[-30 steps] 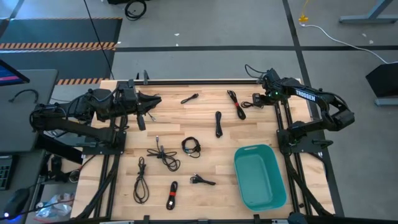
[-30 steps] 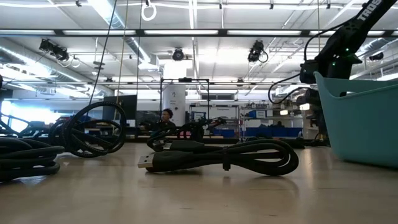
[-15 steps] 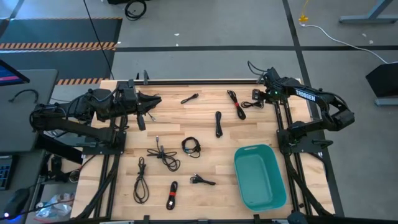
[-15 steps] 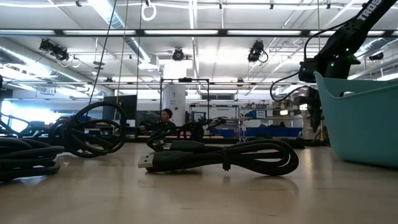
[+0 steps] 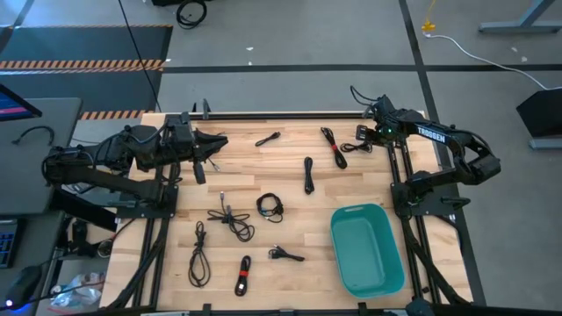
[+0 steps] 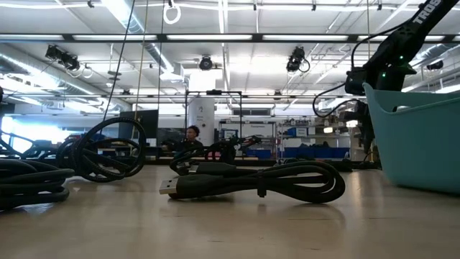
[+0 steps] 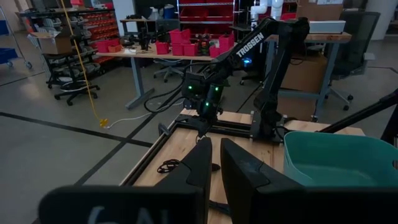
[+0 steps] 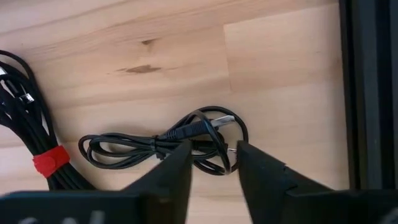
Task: Pick and place USB-C Cables
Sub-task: Put the black charger cable into the green bin
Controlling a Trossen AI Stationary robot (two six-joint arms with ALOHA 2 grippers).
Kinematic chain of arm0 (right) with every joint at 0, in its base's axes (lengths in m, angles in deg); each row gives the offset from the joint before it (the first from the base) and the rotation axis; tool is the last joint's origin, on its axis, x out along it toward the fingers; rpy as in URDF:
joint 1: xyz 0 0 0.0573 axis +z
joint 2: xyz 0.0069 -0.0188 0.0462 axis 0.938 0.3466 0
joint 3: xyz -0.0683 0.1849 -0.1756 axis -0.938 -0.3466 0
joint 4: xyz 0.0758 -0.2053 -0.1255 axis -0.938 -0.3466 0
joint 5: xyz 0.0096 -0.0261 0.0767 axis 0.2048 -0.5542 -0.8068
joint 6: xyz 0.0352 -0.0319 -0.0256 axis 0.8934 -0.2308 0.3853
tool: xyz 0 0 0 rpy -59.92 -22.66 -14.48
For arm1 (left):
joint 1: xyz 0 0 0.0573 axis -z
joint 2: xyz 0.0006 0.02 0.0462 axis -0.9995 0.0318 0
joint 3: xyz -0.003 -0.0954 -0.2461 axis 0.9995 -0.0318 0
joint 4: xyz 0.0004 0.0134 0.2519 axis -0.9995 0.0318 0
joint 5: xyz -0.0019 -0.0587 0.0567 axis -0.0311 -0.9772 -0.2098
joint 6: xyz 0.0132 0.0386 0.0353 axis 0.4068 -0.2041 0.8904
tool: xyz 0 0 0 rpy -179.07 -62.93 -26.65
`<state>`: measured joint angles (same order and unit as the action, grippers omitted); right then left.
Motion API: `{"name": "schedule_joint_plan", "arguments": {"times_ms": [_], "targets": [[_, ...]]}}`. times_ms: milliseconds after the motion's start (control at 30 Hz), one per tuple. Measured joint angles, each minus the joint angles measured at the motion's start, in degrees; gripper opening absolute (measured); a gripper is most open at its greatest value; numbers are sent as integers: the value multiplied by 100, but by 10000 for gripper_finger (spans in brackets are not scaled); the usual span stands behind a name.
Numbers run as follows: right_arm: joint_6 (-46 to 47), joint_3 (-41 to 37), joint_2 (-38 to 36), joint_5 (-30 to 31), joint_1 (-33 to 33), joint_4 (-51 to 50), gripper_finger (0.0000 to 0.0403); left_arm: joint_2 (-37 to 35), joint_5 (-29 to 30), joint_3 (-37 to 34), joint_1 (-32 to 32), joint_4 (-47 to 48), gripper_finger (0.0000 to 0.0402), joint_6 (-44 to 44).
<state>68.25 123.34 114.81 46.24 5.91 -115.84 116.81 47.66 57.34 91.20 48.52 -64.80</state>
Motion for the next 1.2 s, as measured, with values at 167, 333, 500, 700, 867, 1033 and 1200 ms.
{"name": "schedule_joint_plan", "arguments": {"times_ms": [167,333,500,700,867,1033,1200], "targets": [[-126,0,0,0,0,-28,24,-2,2,0,-2,-2,41,2],[-289,0,0,2,0,-95,12,-2,2,0,-1,0,41,31],[-377,3,-26,-75,2,-131,5,-1,2,0,-1,-1,41,27],[-406,213,-421,-336,125,-340,3,-2,2,0,-2,-2,41,6],[-441,476,-1053,-612,308,-462,2,-2,2,0,-2,0,41,4],[-458,1205,-1779,-1120,656,-451,1,-2,0,0,0,2,41,0],[-481,2101,-2312,-1334,1270,-732,0,-2,2,0,-1,0,41,0]]}}
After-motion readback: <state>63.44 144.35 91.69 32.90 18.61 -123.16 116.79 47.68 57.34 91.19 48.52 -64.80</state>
